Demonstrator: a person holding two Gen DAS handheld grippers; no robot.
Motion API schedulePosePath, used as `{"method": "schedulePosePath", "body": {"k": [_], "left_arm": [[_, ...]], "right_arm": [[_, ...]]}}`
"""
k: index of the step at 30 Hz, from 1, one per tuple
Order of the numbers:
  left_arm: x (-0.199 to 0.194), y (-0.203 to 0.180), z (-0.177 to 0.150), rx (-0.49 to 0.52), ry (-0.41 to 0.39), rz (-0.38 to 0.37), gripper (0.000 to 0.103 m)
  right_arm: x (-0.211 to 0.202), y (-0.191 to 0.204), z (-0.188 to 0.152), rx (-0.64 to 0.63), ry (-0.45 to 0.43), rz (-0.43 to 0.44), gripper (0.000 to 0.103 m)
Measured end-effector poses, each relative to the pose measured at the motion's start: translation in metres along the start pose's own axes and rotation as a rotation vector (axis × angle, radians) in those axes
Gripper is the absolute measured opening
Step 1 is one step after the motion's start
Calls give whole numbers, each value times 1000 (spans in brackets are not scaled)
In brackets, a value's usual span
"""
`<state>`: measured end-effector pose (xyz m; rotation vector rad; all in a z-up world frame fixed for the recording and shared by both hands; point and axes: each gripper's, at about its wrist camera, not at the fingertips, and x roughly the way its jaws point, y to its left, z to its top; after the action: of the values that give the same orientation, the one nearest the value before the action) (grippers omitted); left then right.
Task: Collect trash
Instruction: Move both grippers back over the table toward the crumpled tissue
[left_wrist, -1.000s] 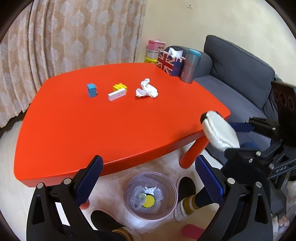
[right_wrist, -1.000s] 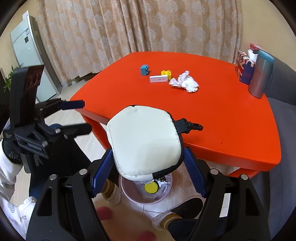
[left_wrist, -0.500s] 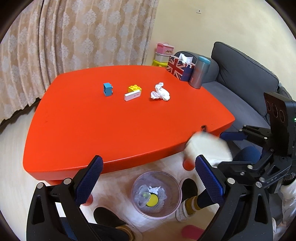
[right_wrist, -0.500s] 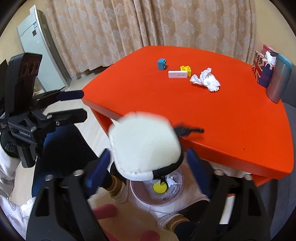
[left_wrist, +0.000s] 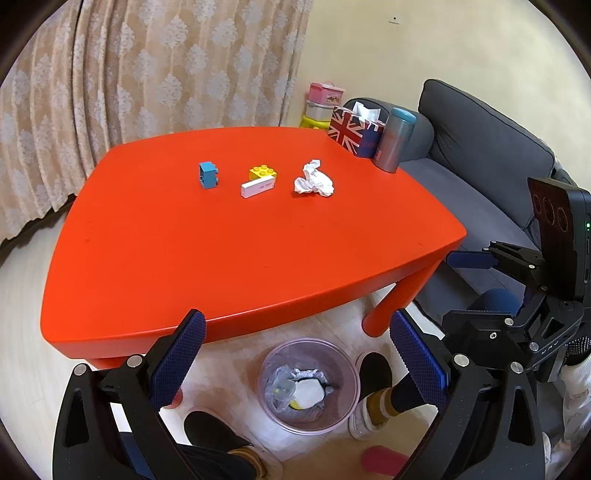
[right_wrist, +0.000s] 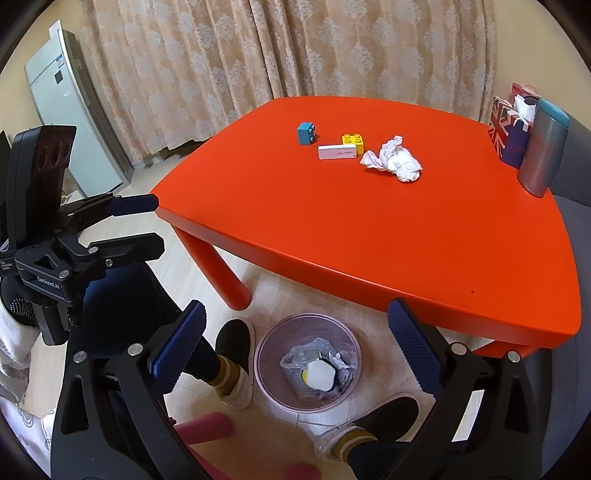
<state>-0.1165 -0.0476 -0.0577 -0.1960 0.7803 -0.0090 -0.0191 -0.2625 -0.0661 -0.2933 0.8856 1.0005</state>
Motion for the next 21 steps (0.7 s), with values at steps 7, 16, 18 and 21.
{"method": "schedulePosePath", "body": {"k": [7,16,18,21], "left_arm": [[1,-2,1,2,7,-6,96],[1,-1,9,-1,11,-13,96],[0,0,15,-3,9,-14,96],[0,2,24,-4,4,-15,96]], "right_arm": [[-6,-5,1,15,-9,-3,97],[-13,-16,18,36,-25,-16,97],[-14,-20,26,37,-30,-22,97],[-15,-25,36,40,-37,-27,97]]}}
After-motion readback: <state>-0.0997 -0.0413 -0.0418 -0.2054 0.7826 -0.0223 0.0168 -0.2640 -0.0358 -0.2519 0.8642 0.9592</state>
